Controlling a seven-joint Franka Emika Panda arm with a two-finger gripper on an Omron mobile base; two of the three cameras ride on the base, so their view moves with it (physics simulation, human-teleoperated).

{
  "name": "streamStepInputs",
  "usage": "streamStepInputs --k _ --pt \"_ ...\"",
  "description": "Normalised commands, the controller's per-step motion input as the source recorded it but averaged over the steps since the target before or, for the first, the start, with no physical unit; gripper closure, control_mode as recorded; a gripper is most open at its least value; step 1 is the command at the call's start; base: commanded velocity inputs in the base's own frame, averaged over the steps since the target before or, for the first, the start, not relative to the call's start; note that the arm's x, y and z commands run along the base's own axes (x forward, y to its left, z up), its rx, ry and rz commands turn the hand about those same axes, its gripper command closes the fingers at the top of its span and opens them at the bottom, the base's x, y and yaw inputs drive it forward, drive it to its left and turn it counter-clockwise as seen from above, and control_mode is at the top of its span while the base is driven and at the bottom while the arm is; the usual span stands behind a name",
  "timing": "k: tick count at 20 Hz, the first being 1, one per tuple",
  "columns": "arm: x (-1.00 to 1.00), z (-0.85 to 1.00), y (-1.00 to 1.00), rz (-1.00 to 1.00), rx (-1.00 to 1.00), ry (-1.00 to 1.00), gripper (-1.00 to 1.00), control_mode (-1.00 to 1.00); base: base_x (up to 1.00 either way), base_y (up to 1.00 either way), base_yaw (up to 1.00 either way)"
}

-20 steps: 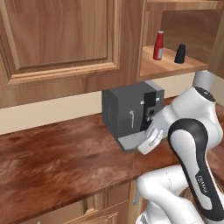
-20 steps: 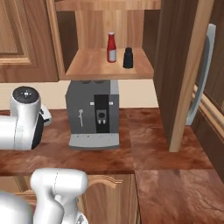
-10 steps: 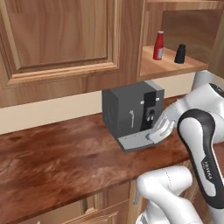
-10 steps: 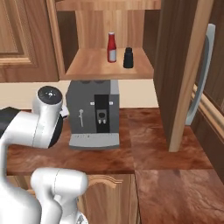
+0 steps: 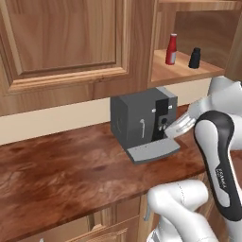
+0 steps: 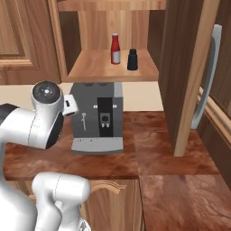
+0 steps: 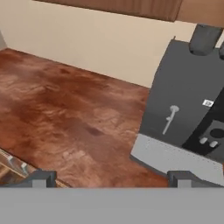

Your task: Collect the turmeric, ketchup, and shaker from the cabinet and place them next to the stove.

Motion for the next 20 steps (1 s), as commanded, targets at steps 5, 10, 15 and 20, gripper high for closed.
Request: streamStepInputs --k 5,10,15,20 --pt "0.25 0.43 -0.6 -0.21 0.0 -0.07 -1.0 -1.0 0.0 0.0 0.0" --pt "0.26 0.41 -0.64 -0.19 0.0 -0.08 -1.0 -1.0 0.0 0.0 0.0" --pt "0.27 0.44 -0.57 -0.19 0.01 -0.1 -1.0 -1.0 0.0 0.0 0.0" --pt "0.27 0.44 -0.34 -0.18 0.06 -0.14 -1.0 -1.0 0.0 0.0 0.0"
